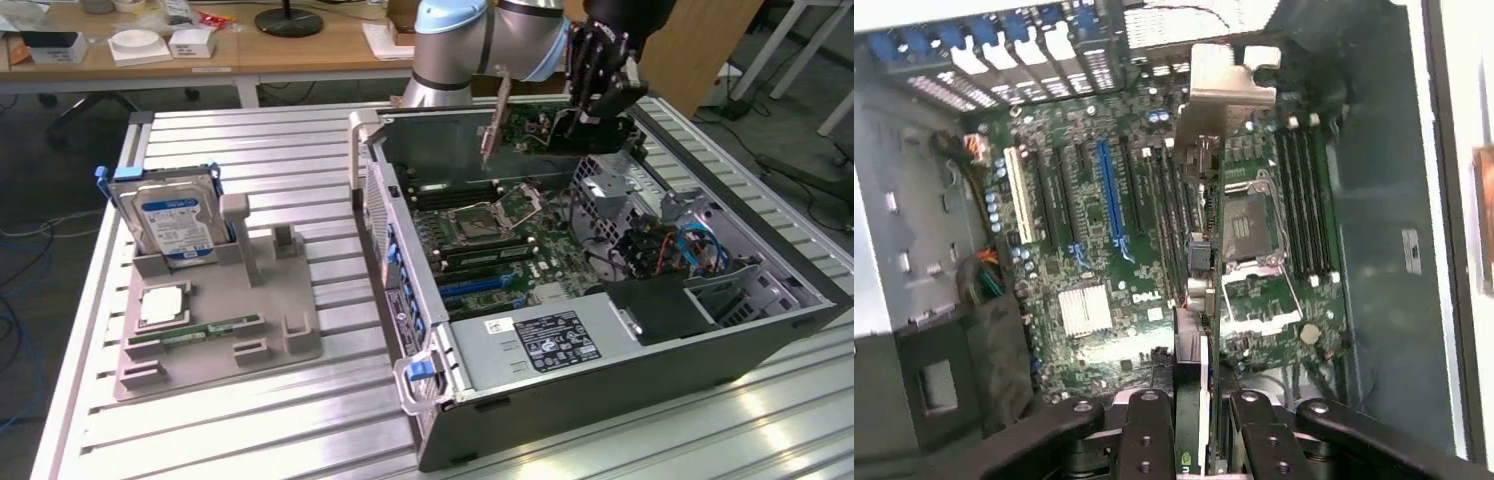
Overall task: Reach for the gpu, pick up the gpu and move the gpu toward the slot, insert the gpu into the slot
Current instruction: 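Insert the gpu into the slot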
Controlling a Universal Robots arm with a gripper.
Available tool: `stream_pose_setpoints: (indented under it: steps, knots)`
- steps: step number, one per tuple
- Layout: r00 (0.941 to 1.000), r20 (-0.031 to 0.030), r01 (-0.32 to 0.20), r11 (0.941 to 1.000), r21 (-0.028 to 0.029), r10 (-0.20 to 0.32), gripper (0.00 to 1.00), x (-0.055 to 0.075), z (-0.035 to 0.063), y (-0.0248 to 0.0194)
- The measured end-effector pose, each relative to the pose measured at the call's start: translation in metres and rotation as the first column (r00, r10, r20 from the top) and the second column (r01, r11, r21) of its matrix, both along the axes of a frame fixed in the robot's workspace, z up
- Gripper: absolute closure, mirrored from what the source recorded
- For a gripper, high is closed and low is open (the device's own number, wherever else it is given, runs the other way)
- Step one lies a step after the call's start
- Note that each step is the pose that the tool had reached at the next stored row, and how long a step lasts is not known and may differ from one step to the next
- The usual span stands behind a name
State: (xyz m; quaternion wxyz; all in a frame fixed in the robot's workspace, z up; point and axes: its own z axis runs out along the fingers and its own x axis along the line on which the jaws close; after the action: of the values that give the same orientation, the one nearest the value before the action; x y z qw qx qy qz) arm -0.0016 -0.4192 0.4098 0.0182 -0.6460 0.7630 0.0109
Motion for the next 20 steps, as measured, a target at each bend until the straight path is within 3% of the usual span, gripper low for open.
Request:
stream_pose_setpoints:
  steps: [1, 2, 3, 12, 20]
  knots:
    - [0.9979, 0.0001, -0.064, 0.9979, 0.0014, 0.064, 0.74, 0.0, -0.0025, 0.0]
    - [0.9903, 0.0002, -0.139, 0.9903, 0.0032, 0.139, 0.74, 0.0, -0.0051, 0.0]
    - [0.9888, 0.0002, -0.15, 0.9887, 0.0032, 0.15, 0.74, 0.0, -0.0058, 0.0]
    - [0.9869, -0.0032, -0.161, 0.9869, 0.0024, 0.161, 0.74, -0.022, -0.0128, 0.0]
    - [0.9858, -0.0098, -0.168, 0.9858, 0.002, 0.168, 0.74, -0.025, -0.0267, -0.0022]
